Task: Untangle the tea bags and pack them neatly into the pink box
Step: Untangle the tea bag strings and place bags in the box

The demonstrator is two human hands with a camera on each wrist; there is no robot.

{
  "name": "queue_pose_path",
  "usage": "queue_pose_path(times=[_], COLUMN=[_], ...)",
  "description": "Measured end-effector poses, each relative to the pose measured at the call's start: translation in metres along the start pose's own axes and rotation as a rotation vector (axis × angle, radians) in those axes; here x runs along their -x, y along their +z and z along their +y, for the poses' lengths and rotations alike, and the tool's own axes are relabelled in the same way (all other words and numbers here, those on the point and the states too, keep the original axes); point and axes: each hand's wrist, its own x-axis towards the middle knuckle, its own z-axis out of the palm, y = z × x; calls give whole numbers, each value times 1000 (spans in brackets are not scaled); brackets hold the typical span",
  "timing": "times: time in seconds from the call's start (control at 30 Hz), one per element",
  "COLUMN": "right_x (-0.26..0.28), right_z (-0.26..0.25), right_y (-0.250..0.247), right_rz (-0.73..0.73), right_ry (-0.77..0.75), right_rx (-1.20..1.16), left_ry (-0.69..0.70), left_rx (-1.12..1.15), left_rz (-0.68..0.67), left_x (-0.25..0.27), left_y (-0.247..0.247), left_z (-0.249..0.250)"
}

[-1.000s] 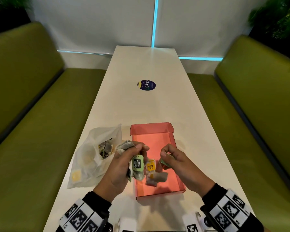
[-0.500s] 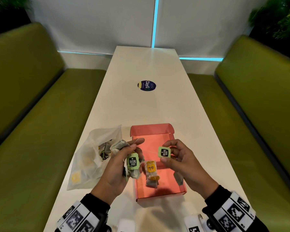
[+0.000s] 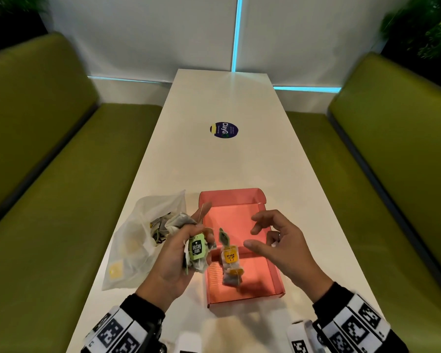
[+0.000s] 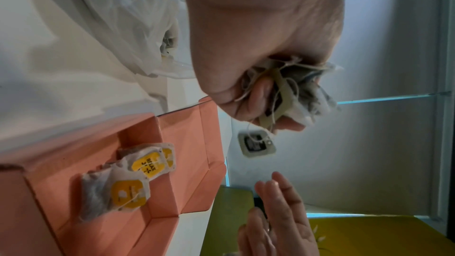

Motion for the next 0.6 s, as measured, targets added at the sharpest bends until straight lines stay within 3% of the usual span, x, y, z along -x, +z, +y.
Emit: queue_pose_path(times=[0.1,0.23,0.37,0.6], right_x=[-1,-2,-1,3], right_z=[1,2,2,-10], right_y=[-2,0,0,6], right_rz=[-58,-91,-92,-170], right_ry=[-1,14,53,173], right_rx=[188,237,182,-95], left_ry=[-20,-27,12,-97], left_rx=[14,27,-19,-140], left_rz=[-25,-41,-44,-135], left_x=[1,-1,-1,3], left_y=[0,-1,-1,-5], left_z=[-1,-3,-2,-12])
